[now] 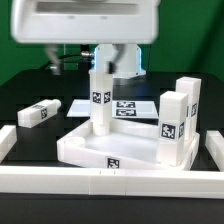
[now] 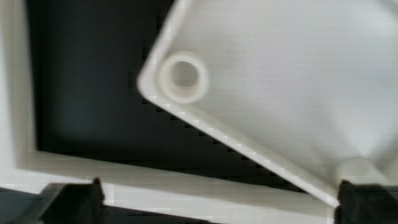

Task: Assemble desk

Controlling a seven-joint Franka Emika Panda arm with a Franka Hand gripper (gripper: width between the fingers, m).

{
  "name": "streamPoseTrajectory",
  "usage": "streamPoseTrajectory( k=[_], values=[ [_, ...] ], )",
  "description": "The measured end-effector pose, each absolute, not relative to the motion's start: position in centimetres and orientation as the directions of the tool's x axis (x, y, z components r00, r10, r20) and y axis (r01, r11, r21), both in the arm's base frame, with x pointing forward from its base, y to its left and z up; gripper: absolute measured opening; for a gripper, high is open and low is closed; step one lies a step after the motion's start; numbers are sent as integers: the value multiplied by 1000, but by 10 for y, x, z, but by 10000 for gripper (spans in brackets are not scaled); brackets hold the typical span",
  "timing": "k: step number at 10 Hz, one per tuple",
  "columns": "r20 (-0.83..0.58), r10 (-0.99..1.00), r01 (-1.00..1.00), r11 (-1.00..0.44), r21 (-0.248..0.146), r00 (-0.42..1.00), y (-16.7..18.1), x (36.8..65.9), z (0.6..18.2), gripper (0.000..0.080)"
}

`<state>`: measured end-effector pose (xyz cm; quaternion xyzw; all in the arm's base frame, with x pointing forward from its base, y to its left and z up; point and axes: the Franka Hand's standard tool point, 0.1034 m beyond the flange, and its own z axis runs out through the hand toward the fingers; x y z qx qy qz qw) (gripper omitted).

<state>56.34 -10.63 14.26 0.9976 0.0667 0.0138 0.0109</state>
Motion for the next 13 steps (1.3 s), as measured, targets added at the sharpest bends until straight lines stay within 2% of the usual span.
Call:
streamPoseTrajectory(
  k=[4, 7, 12, 13],
  values=[
    [22, 126, 126, -992, 20, 992, -108, 561, 142, 649],
    [-8, 42, 42, -998, 44, 999, -169, 532, 134, 649],
    [-10, 34, 35, -999, 42, 999, -167, 531, 133, 649],
    [-16, -29, -29, -999, 27, 999, -178, 524, 130, 649]
  ],
)
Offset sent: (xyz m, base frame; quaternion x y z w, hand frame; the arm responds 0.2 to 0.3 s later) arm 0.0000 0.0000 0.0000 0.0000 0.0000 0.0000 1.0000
